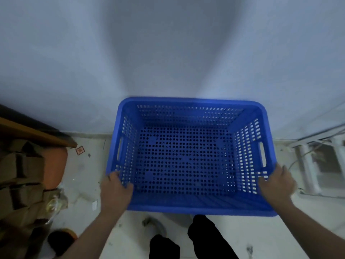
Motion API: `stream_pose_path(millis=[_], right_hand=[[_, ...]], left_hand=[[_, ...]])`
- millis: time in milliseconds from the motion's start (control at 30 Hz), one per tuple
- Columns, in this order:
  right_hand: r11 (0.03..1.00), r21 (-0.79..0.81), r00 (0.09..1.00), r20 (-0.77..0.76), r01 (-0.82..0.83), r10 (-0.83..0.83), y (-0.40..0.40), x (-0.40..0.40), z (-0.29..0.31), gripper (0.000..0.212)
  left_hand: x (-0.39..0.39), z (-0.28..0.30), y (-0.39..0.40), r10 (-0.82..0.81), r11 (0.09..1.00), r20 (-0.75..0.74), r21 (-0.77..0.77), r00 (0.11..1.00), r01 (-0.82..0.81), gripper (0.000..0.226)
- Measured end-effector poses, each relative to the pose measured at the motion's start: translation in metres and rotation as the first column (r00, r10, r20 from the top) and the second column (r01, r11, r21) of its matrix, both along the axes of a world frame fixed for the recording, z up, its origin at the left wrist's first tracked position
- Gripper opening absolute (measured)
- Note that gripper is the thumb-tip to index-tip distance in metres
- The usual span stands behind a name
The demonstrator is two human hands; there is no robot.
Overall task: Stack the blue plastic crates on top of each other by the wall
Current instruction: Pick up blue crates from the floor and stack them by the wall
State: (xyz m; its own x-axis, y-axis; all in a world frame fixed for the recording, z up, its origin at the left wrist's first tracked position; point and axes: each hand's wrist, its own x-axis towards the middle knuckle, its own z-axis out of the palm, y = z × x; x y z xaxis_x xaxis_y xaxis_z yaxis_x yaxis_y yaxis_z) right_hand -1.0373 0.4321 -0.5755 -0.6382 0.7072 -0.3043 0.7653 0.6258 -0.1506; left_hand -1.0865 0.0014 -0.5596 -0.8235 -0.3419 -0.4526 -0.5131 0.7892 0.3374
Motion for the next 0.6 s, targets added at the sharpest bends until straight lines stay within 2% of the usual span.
stream_pose_path(millis=[33, 67, 167, 233, 367, 500, 600], right_hand=[[0.997, -0.020, 0.997, 0.020, 0.074, -0.074, 0.009, 0.011, -0.001, 0.061], [0.986, -0.077, 0.989, 0.028, 0.146, -0.144, 0.016, 0.021, -0.005, 0.059], [0.913, -0.290, 0.954, 0.005, 0.287, -0.299, 0.024, 0.033, -0.021, 0.025], [0.899, -0.282, 0.934, -0.028, 0.334, -0.356, 0.023, 0.035, -0.034, 0.013], [0.934, -0.169, 0.941, -0.068, 0.316, -0.331, 0.018, 0.043, -0.048, 0.017], [0.956, -0.198, 0.975, -0.002, 0.217, -0.222, 0.017, 0.060, -0.047, 0.018], [0.959, -0.197, 0.979, 0.035, 0.205, -0.203, 0.017, 0.059, -0.044, 0.019]], left_hand=[[-0.011, -0.010, -0.018, -0.028, 0.993, -0.049, -0.113, 0.998, 0.022, 0.052], [-0.018, -0.020, -0.031, -0.020, 0.991, -0.027, -0.130, 0.999, 0.016, 0.061], [-0.031, -0.039, -0.041, 0.145, 0.986, 0.167, 0.056, 0.975, -0.156, 0.052], [-0.031, -0.050, -0.041, 0.220, 0.972, 0.169, 0.048, 0.961, -0.231, 0.043], [-0.024, -0.058, -0.041, 0.240, 0.971, 0.142, -0.018, 0.960, -0.240, 0.029], [-0.015, -0.055, -0.048, 0.180, 0.984, 0.176, -0.041, 0.968, -0.175, 0.027], [-0.015, -0.052, -0.048, 0.145, 0.989, 0.171, -0.022, 0.974, -0.144, 0.032]])
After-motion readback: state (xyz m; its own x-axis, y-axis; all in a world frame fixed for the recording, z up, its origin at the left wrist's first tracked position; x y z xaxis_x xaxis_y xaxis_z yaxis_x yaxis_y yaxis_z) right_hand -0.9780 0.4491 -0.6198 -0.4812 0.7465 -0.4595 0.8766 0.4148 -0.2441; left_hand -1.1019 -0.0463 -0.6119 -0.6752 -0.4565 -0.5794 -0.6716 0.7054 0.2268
